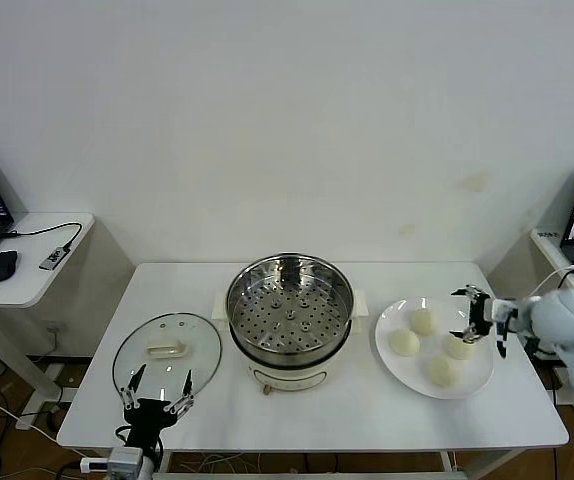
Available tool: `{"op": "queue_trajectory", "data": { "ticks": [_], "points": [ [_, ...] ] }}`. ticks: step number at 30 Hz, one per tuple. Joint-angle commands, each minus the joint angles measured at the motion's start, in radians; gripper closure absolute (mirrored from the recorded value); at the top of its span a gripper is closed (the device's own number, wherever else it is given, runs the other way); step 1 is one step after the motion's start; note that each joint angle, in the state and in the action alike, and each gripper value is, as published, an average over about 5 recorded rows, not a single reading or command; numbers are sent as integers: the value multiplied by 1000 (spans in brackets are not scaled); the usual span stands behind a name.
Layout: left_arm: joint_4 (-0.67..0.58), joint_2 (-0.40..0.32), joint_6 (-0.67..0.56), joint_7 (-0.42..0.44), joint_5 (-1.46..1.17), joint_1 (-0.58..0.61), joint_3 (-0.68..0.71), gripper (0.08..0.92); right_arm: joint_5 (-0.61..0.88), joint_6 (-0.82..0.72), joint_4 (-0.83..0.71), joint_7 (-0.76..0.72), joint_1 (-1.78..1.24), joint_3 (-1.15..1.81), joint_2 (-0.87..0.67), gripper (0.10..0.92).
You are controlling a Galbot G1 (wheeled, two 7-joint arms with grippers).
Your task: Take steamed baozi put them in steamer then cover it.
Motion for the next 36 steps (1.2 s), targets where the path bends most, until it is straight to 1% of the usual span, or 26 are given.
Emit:
{"op": "queue_trajectory", "data": {
  "ticks": [1, 8, 11, 26, 36],
  "points": [
    [0, 5, 4, 5, 10, -3, -8, 177, -31, 51, -272, -163, 313, -316, 108, 203],
    [3, 10, 2, 7, 11, 0, -13, 177, -69, 95, -413, -185, 369, -359, 237, 203],
    [3, 12, 1, 7, 12, 1, -19, 177, -74, 108, -448, -185, 380, -370, 272, 203],
    [11, 10, 1, 10, 14, -3, -22, 177, -161, 103, -526, -141, 338, -349, 356, 203],
    [13, 11, 0, 11, 18, -8, -19, 177, -187, 101, -570, -108, 333, -335, 389, 204]
  ]
}}
